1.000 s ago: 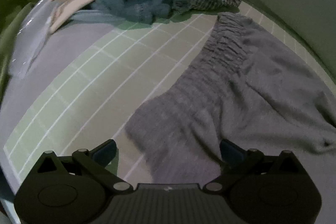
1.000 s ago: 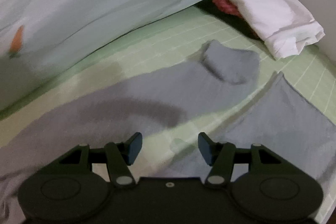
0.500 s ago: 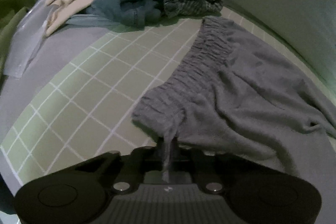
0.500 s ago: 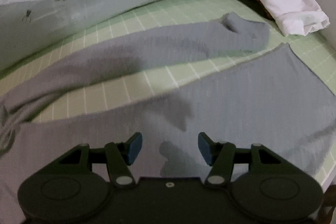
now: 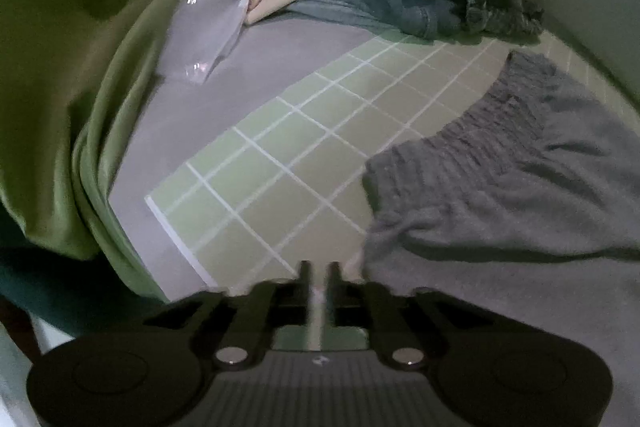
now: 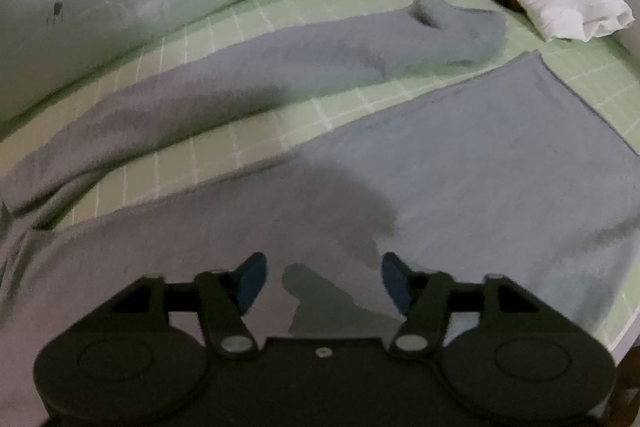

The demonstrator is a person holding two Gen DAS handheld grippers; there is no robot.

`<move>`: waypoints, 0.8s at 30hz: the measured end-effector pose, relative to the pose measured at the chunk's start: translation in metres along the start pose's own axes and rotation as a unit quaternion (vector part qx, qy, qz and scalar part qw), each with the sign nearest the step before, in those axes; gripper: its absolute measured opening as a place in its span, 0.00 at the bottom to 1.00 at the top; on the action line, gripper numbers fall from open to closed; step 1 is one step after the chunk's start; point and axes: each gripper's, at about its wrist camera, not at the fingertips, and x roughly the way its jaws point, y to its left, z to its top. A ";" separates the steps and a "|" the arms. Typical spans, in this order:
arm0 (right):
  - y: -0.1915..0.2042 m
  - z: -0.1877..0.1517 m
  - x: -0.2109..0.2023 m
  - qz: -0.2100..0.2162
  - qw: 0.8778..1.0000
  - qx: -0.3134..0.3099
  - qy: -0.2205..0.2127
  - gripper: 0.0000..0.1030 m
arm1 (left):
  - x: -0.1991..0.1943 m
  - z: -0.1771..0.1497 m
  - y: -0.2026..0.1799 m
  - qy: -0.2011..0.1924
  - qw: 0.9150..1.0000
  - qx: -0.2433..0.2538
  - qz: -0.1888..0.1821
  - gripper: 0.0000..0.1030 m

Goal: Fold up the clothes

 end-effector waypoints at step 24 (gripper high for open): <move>-0.115 0.175 0.050 0.006 0.992 0.030 -0.123 0.83 | -0.019 -0.033 -0.269 -0.007 0.989 0.128 -0.079 0.88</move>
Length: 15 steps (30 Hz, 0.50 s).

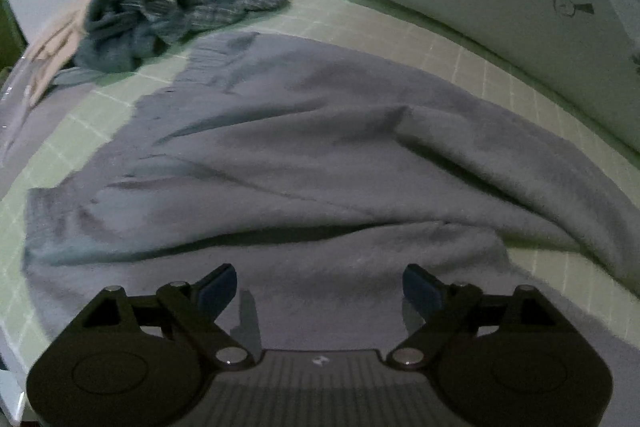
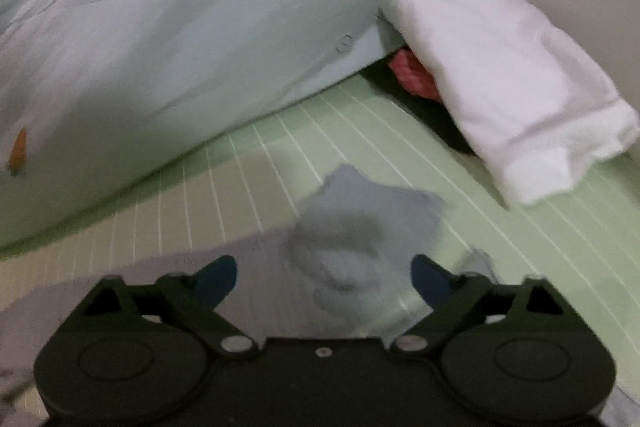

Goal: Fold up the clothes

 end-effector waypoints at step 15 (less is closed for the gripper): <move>0.014 0.078 0.046 -0.037 0.997 -0.074 -0.011 0.00 | 0.040 0.028 -0.031 0.028 0.999 0.002 0.032 0.96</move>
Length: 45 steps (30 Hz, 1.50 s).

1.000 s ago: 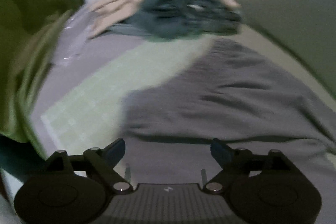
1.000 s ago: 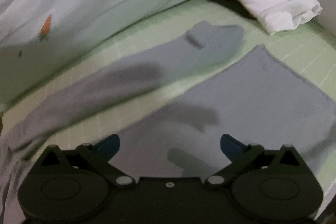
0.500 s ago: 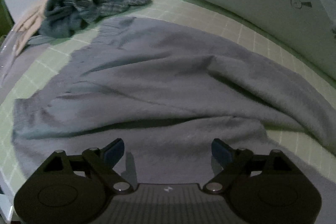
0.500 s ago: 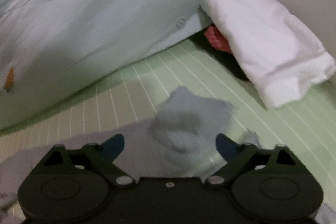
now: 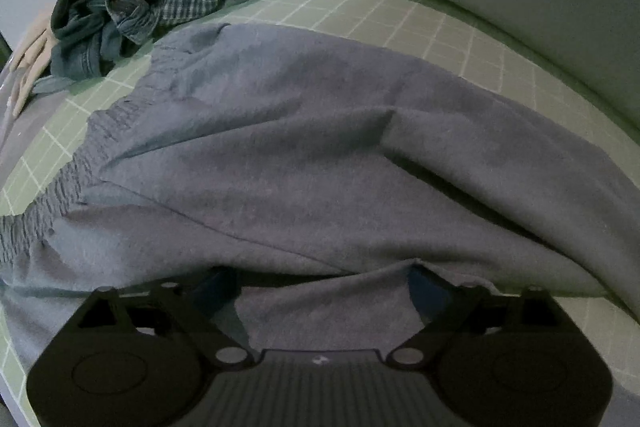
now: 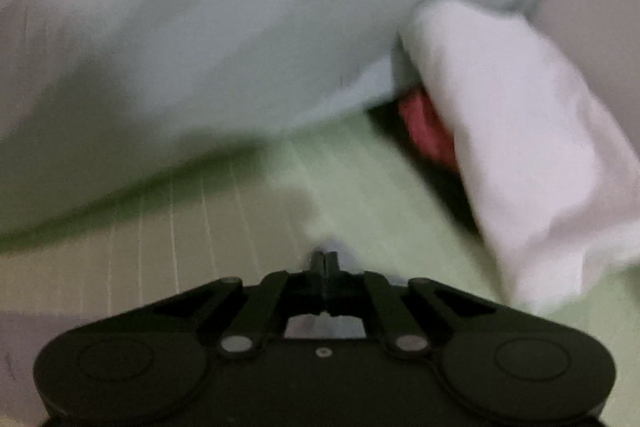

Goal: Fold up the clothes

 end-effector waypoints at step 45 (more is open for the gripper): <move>-0.060 -0.019 0.009 -0.076 0.996 0.023 0.051 0.07 | 0.001 0.004 0.016 0.012 1.000 -0.019 -0.015 1.00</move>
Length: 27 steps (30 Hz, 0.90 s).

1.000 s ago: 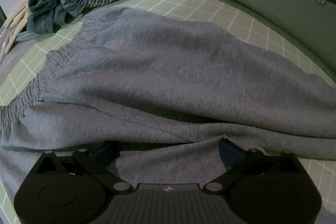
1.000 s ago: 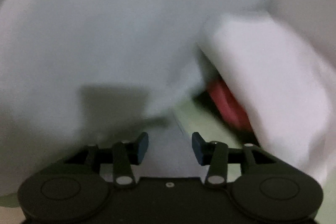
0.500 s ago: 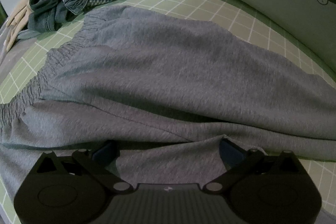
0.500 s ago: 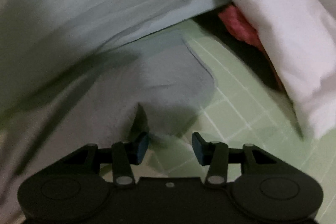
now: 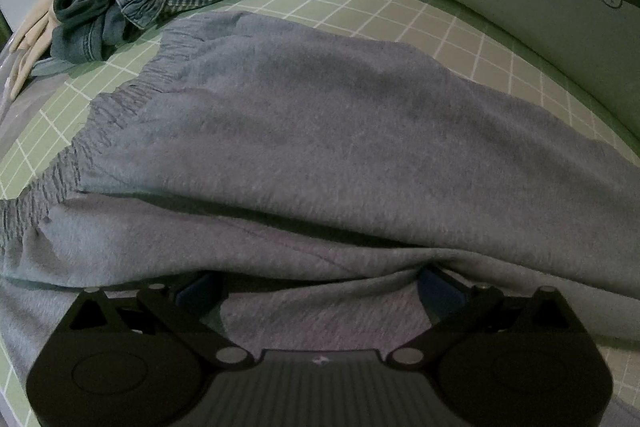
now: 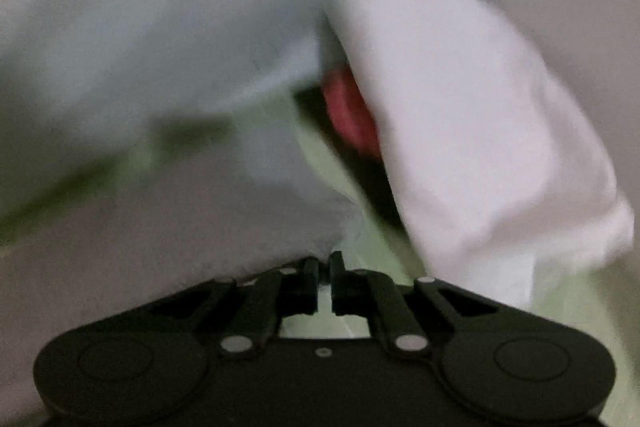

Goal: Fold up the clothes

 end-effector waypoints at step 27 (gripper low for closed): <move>0.035 -0.005 0.033 -0.013 1.000 -0.023 -0.004 0.03 | 0.001 -0.001 0.002 0.005 1.000 0.003 -0.002 1.00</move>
